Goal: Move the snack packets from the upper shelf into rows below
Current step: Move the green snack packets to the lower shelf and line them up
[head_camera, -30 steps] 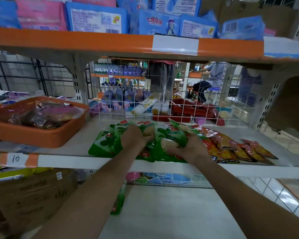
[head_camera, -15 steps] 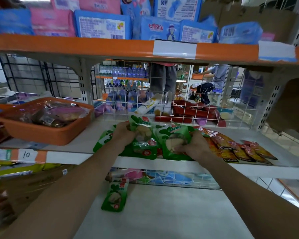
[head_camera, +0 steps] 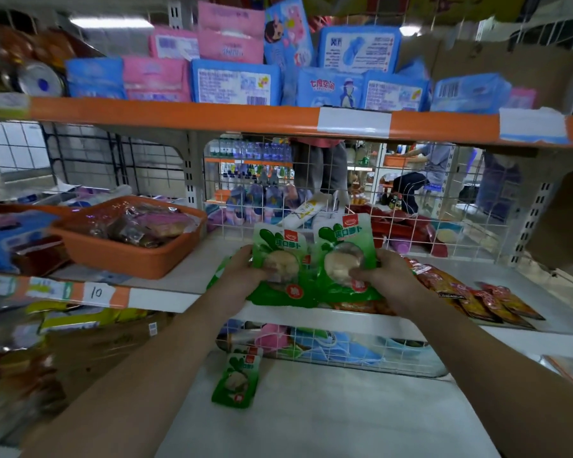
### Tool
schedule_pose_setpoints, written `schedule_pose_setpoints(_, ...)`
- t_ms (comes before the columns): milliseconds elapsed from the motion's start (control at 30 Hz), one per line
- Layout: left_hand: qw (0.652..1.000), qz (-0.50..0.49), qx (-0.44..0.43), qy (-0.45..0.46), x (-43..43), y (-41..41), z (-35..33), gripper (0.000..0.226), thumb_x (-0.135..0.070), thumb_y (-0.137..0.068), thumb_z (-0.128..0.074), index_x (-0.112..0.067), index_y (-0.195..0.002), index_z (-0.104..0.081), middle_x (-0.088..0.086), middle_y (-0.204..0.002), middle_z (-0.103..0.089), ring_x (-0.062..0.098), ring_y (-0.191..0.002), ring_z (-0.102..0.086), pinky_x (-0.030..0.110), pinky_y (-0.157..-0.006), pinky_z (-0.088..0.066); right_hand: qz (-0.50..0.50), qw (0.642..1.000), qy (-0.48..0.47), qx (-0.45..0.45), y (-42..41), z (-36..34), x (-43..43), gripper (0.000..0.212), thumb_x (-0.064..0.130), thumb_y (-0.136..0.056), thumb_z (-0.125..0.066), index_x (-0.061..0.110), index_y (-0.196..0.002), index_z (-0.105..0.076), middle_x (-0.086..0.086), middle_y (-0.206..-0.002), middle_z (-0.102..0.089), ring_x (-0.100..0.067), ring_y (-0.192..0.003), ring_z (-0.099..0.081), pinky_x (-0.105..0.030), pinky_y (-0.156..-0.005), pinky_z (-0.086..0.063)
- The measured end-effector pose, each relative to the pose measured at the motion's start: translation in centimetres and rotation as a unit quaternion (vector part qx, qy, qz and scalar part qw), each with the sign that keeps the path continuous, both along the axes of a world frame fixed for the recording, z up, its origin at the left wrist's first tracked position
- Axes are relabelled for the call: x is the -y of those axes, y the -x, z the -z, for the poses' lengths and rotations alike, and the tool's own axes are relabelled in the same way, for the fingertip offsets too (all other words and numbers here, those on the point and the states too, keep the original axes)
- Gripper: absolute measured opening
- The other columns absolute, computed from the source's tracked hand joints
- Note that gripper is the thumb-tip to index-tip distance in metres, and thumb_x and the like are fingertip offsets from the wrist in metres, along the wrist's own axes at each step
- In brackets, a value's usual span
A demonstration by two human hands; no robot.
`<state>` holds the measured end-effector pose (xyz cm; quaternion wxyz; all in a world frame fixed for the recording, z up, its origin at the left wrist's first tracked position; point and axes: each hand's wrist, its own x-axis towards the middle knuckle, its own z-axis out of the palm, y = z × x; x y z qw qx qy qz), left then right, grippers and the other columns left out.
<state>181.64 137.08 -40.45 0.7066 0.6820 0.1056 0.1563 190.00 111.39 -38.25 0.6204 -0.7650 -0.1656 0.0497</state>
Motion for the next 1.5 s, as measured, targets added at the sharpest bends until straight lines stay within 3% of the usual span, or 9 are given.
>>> schedule_pose_setpoints(200, 0.999, 0.012, 0.032, 0.022, 0.3, 2.6, -0.1, 0.038, 0.009, -0.076, -0.077, -0.011, -0.106, -0.069, 0.01, -0.102, -0.076, 0.031, -0.099, -0.072, 0.046, -0.087, -0.058, -0.037, 0.999, -0.023, 0.02, 1.8, -0.1, 1.7, 0.028, -0.003, -0.082, -0.073, 0.006, -0.108, -0.069, -0.01, -0.106, -0.074, -0.029, -0.103, -0.069, -0.044, -0.093, -0.056)
schedule_pose_setpoints(433, 0.998, 0.043, 0.025, 0.04, 2.0, 6.0, -0.2, 0.038, 0.008, -0.081, -0.073, -0.013, -0.112, -0.069, 0.012, -0.108, -0.075, 0.031, -0.098, -0.072, 0.045, -0.083, -0.059, -0.081, 0.995, -0.058, -0.013, 5.9, 1.0, 4.2, 0.033, -0.009, -0.081, -0.07, 0.001, -0.112, -0.067, -0.013, -0.106, -0.074, -0.027, -0.099, -0.072, -0.032, -0.078, -0.059)
schedule_pose_setpoints(633, 0.996, 0.073, -0.007, 0.05, 3.1, 8.8, 1.6, 0.042, 0.007, -0.078, -0.075, -0.015, -0.112, -0.069, 0.006, -0.106, -0.076, 0.024, -0.097, -0.072, 0.037, -0.076, -0.059, -0.1, 0.994, -0.03, -0.043, 8.1, 3.9, 5.8, 0.034, -0.009, -0.081, -0.071, 0.002, -0.113, -0.068, -0.015, -0.109, -0.074, -0.032, -0.106, -0.069, -0.049, -0.096, -0.054)
schedule_pose_setpoints(733, 0.996, 0.073, -0.032, 0.046, 3.1, 9.8, 3.4, 0.046, 0.009, -0.076, -0.076, -0.016, -0.113, -0.069, 0.007, -0.107, -0.076, 0.025, -0.098, -0.072, 0.04, -0.08, -0.059, -0.118, 0.992, -0.011, -0.047, 8.8, 5.8, 6.4, 0.032, -0.004, -0.082, -0.073, 0.005, -0.113, -0.069, -0.012, -0.11, -0.074, -0.029, -0.109, -0.068, -0.047, -0.1, -0.051)
schedule_pose_setpoints(900, 0.99, 0.111, -0.074, 0.054, 2.8, 10.8, 7.4, 0.049, 0.012, -0.078, -0.074, -0.01, -0.121, -0.066, 0.012, -0.114, -0.073, 0.029, -0.107, -0.07, 0.047, -0.09, -0.057, -0.092, 0.994, 0.008, -0.062, 9.4, 8.5, 6.6, 0.027, 0.001, -0.08, -0.078, 0.014, -0.102, -0.074, -0.004, -0.102, -0.077, -0.023, -0.104, -0.069, -0.034, -0.088, -0.055)
schedule_pose_setpoints(1067, 0.987, 0.104, -0.11, 0.053, 2.5, 11.4, 11.5, 0.057, 0.008, -0.072, -0.081, -0.013, -0.123, -0.065, 0.01, -0.116, -0.073, 0.027, -0.107, -0.07, 0.046, -0.089, -0.058, -0.101, 0.99, 0.065, -0.078, 9.3, 11.8, 6.7, 0.021, 0.003, -0.08, -0.078, 0.012, -0.099, -0.074, -0.005, -0.099, -0.075, -0.024, -0.101, -0.069, -0.035, -0.086, -0.056)
schedule_pose_setpoints(1233, 0.984, 0.109, -0.122, 0.068, 2.5, 11.4, 14.6, 0.047, 0.01, -0.078, -0.074, -0.008, -0.121, -0.065, 0.01, -0.115, -0.073, 0.025, -0.106, -0.07, 0.037, -0.083, -0.059, -0.111, 0.985, 0.059, -0.119, 9.5, 14.8, 5.9, 0.027, -0.004, -0.078, -0.077, 0.017, -0.096, -0.075, 0.0, -0.098, -0.077, -0.017, -0.093, -0.073, -0.029, -0.078, -0.057)
schedule_pose_setpoints(1333, 0.983, 0.113, -0.119, 0.078, 2.0, 10.7, 16.7, 0.042, 0.01, -0.086, -0.067, -0.008, -0.124, -0.064, 0.012, -0.118, -0.071, 0.028, -0.109, -0.069, 0.042, -0.087, -0.059, -0.099, 0.983, 0.054, -0.143, 8.5, 17.2, 5.0, 0.03, -0.008, -0.077, -0.076, 0.012, -0.099, -0.073, 0.002, -0.093, -0.078, -0.018, -0.09, -0.073, -0.024, -0.071, -0.058)
schedule_pose_setpoints(1500, 0.981, 0.062, -0.161, 0.093, 0.2, 8.1, 20.6, 0.044, 0.012, -0.082, -0.069, -0.006, -0.122, -0.064, 0.014, -0.118, -0.071, 0.029, -0.108, -0.069, 0.049, -0.096, -0.054, -0.075, 0.98, 0.058, -0.177, 5.5, 21.6, 2.8, 0.032, -0.003, -0.078, -0.078, 0.013, -0.105, -0.073, -0.004, -0.098, -0.077, -0.019, -0.091, -0.074, -0.03, -0.075, -0.058)
